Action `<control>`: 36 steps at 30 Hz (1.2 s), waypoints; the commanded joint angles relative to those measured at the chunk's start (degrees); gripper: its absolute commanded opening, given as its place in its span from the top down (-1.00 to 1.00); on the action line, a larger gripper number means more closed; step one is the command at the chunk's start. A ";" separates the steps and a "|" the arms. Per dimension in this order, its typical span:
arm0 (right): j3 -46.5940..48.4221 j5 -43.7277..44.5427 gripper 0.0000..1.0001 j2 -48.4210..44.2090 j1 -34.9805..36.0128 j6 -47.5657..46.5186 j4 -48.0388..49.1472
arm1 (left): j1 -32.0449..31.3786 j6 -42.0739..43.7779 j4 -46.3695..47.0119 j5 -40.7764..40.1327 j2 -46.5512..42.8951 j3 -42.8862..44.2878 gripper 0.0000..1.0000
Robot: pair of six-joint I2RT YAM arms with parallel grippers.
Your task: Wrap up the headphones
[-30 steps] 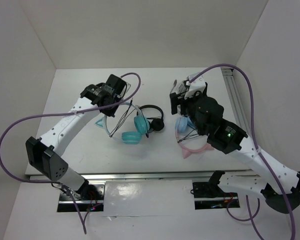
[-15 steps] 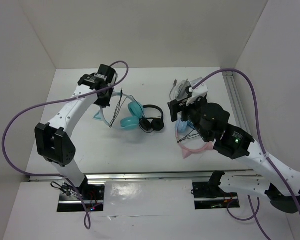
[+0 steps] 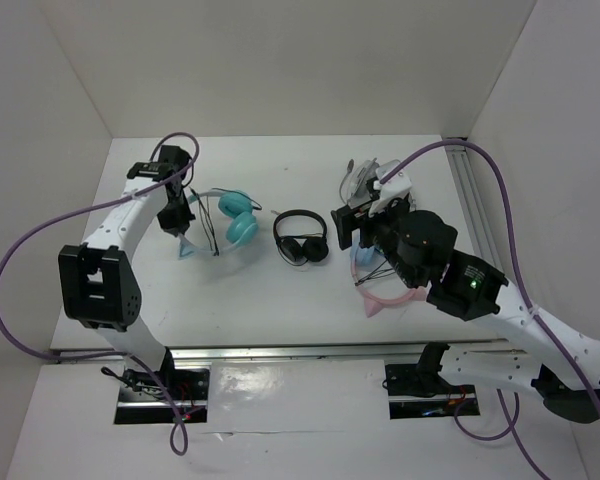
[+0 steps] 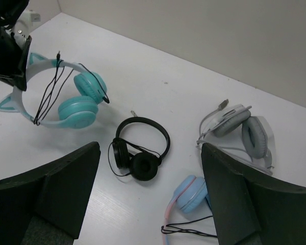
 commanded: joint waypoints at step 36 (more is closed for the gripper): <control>1.56 -2.61 -1.00 -1.18 1.52 5.56 -3.58 | 2.01 -49.54 21.75 3.51 -4.90 -23.97 1.00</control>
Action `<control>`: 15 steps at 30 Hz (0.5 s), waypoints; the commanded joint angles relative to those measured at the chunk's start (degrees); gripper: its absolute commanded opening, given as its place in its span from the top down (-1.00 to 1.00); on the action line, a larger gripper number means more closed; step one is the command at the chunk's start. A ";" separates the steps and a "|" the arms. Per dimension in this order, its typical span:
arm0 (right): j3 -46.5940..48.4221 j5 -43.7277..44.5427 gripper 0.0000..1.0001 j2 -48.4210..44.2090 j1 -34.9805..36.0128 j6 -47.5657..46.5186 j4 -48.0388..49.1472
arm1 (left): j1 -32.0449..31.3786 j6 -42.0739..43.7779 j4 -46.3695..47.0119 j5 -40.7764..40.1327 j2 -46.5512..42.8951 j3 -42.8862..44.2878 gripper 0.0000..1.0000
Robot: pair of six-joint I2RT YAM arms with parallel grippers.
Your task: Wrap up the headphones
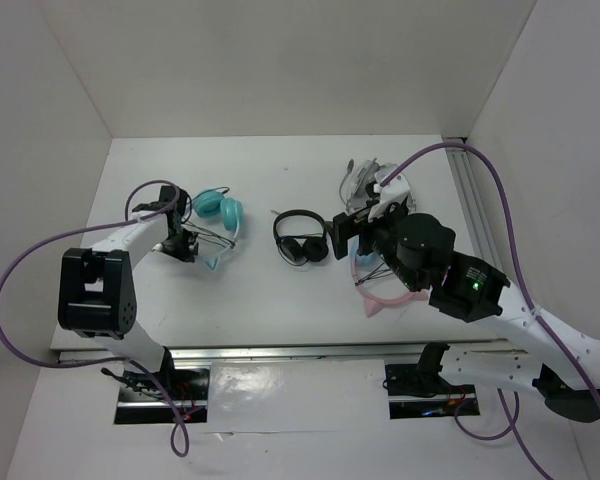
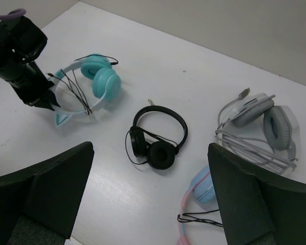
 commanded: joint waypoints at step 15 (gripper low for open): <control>-0.09 -0.60 -1.00 -0.79 0.50 0.62 0.49 | -5.38 -7.05 2.36 -2.86 3.36 -0.37 0.97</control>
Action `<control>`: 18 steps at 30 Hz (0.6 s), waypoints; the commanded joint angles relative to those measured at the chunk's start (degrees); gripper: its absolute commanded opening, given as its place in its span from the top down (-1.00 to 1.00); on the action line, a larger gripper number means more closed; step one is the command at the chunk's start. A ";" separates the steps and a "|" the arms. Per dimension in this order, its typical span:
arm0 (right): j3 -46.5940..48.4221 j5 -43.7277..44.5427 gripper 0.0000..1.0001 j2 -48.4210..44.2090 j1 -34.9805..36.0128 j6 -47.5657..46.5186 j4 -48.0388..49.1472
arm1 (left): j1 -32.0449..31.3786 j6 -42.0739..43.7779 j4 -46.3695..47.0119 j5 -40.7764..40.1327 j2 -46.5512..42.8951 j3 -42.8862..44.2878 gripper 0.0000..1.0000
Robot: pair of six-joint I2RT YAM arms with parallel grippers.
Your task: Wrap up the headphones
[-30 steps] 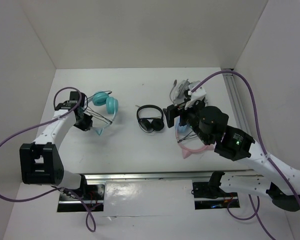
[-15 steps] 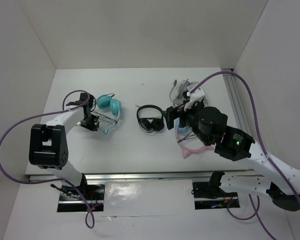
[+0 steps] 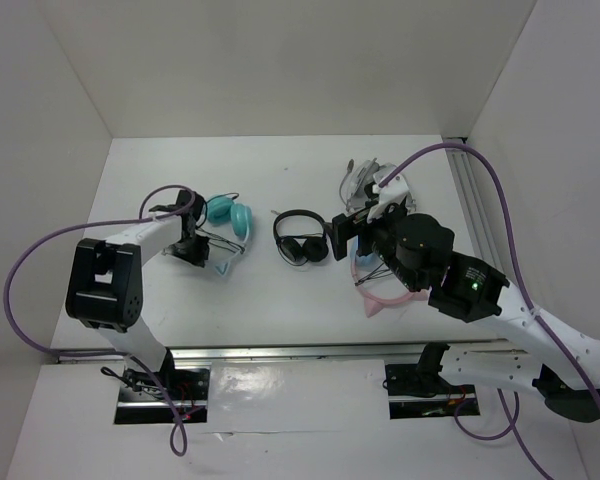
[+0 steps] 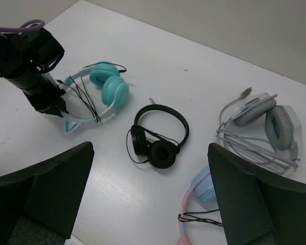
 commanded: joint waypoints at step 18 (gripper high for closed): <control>1.87 1.88 -1.00 -0.81 0.50 0.62 -1.97 | -1.01 2.19 8.25 0.42 -5.10 -3.19 -0.70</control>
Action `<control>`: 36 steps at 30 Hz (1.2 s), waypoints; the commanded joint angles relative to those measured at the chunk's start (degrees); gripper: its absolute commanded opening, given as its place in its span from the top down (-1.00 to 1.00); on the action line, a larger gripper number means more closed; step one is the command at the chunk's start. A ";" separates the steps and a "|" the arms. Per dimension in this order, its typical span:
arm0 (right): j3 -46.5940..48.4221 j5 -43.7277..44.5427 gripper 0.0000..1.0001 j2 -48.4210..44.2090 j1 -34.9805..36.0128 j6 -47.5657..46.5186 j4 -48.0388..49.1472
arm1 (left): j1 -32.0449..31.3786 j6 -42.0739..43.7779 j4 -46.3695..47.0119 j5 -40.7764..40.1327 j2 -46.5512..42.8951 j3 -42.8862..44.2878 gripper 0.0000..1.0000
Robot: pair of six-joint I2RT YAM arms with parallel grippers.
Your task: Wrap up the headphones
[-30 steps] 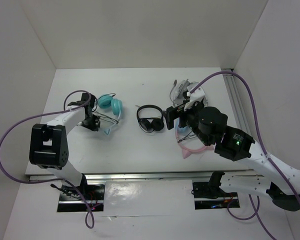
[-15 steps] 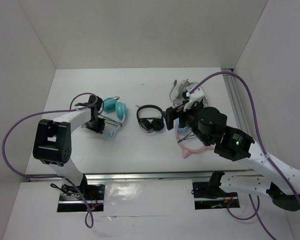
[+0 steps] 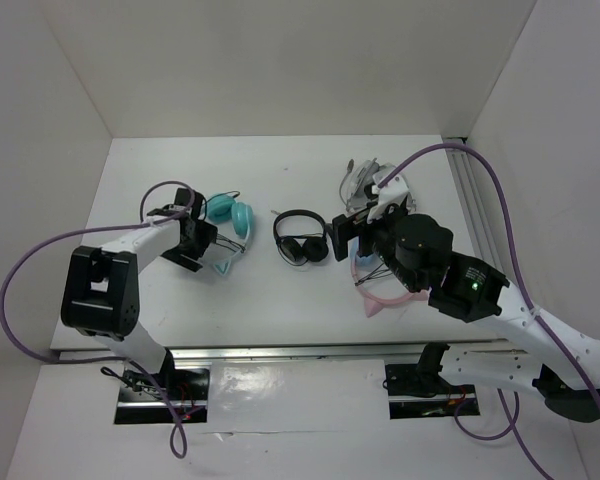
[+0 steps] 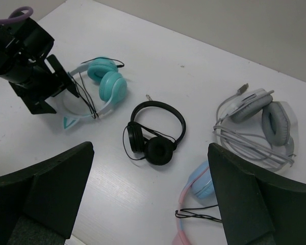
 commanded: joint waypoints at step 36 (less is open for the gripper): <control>1.78 6.17 -1.00 -17.40 0.50 15.36 -23.54 | -14.11 42.29 -35.27 -3.79 -85.28 10.47 -1.00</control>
